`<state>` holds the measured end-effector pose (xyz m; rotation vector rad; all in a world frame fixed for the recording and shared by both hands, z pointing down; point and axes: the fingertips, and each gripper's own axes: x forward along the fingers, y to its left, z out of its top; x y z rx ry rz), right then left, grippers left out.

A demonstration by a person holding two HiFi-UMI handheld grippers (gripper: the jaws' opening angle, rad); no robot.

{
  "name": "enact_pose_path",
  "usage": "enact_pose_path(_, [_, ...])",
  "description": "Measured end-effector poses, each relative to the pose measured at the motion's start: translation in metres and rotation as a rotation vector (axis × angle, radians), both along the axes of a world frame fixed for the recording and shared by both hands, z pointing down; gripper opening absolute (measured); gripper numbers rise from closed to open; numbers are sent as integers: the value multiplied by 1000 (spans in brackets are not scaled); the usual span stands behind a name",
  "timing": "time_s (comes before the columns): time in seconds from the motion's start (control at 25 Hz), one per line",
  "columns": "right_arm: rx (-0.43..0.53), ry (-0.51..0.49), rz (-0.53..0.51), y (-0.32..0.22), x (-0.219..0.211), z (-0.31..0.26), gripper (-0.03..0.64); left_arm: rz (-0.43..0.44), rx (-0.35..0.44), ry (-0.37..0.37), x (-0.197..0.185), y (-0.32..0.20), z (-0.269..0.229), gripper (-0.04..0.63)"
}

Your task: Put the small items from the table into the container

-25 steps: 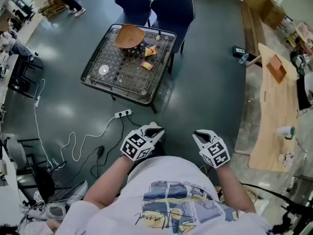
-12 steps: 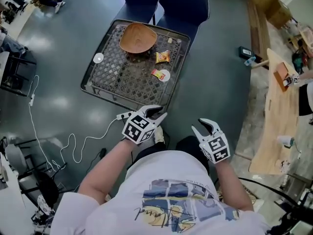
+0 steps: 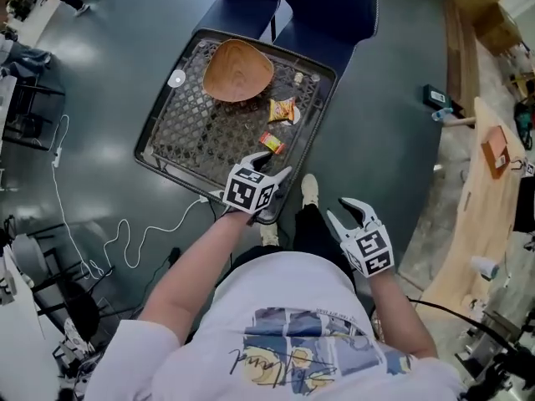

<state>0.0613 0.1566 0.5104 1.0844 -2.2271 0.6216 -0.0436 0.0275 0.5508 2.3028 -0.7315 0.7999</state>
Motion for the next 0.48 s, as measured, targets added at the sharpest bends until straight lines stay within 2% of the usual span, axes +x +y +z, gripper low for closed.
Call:
enact_pose_path(0.16, [0, -17, -56, -47, 18, 1, 124, -98, -16, -88, 10, -52, 27, 278])
enact_pose_path(0.32, [-24, -30, -67, -86, 44, 8, 124, -200, -39, -166, 11, -104, 56, 299])
enact_pose_path(0.48, [-55, -32, -58, -120, 82, 21, 124, -265, -46, -226, 24, -151, 85, 334])
